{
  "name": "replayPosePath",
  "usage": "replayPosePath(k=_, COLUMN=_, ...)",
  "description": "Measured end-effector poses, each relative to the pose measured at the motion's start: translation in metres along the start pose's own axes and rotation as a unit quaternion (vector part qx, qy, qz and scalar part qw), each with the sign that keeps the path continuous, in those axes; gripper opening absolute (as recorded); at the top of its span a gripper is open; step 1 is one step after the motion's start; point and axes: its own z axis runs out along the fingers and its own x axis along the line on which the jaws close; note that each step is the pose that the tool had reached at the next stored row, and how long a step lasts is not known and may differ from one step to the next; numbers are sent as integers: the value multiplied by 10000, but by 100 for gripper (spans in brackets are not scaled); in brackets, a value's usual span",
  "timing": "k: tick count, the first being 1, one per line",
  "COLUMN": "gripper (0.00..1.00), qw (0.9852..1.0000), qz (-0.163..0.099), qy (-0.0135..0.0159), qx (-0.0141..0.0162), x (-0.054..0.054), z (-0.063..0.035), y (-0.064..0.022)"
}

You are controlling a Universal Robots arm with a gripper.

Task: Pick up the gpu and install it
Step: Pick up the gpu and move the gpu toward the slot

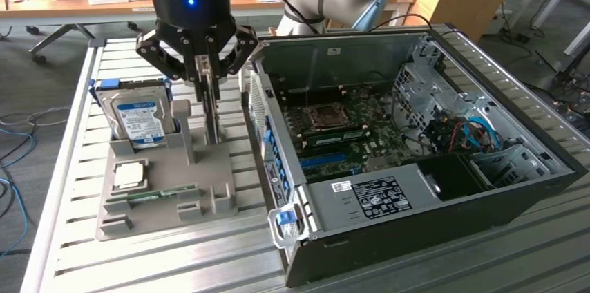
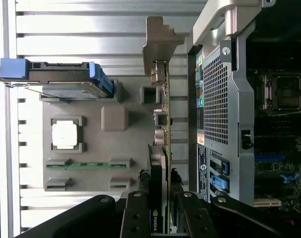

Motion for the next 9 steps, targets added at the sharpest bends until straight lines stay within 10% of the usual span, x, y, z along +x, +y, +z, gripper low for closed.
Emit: replayPosePath(k=9, gripper=27, qw=10000, qz=0, qy=-2, qx=-1, x=-2, z=-91, y=7)
